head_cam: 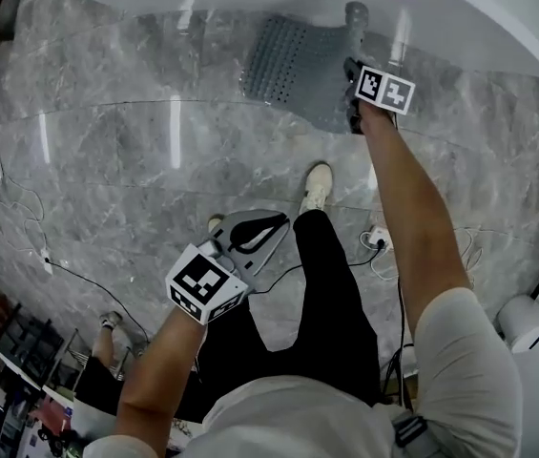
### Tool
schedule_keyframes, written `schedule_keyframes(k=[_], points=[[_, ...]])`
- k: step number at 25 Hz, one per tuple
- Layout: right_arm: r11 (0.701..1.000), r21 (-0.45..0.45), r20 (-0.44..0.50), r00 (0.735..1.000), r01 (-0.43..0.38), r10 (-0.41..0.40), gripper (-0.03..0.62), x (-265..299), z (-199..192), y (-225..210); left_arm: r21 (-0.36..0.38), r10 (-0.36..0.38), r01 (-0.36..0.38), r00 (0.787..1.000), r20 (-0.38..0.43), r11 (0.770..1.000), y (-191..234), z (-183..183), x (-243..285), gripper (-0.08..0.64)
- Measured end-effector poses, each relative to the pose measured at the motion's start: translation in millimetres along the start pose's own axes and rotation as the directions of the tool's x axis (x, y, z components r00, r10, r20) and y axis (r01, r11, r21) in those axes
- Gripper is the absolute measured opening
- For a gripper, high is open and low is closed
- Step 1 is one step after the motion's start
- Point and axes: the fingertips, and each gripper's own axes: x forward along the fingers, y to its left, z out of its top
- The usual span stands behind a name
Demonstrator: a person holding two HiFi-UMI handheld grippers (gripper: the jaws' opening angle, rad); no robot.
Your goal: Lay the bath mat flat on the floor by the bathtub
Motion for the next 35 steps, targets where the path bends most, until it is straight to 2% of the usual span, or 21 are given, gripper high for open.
schedule_keyframes(k=[7,11,15,20,26,30,35], points=[[0.997,-0.03,-0.058,0.996,0.07,-0.072,0.046,-16,-7,-131,-0.002,-0.079,0.079,0.993,-0.083,0.997,-15,4,93,0.032],[0.994,-0.04,-0.082,0.991,0.101,-0.104,0.048,-21,-7,-186,0.013,-0.122,0.125,0.986,-0.117,0.992,-28,17,135,0.032],[0.991,-0.028,-0.091,0.987,0.133,-0.135,0.051,-25,-10,-226,0.016,-0.135,0.139,0.98,-0.145,0.99,-30,28,163,0.032],[0.989,-0.045,-0.11,0.983,0.143,-0.148,0.065,-25,-17,-263,0.022,-0.141,0.148,0.972,-0.186,0.989,-33,27,188,0.032],[0.975,-0.064,-0.112,0.969,0.214,-0.22,0.061,-49,-15,-299,0.038,-0.122,0.133,0.968,-0.217,0.99,-38,27,199,0.032],[0.972,-0.063,-0.124,0.965,0.225,-0.231,0.055,-80,-25,-303,0.061,-0.124,0.14,0.968,-0.216,0.988,-48,39,200,0.032],[0.978,-0.061,-0.134,0.97,0.198,-0.204,0.048,-129,-44,-284,0.107,-0.127,0.151,0.971,-0.204,0.983,-67,65,195,0.032]])
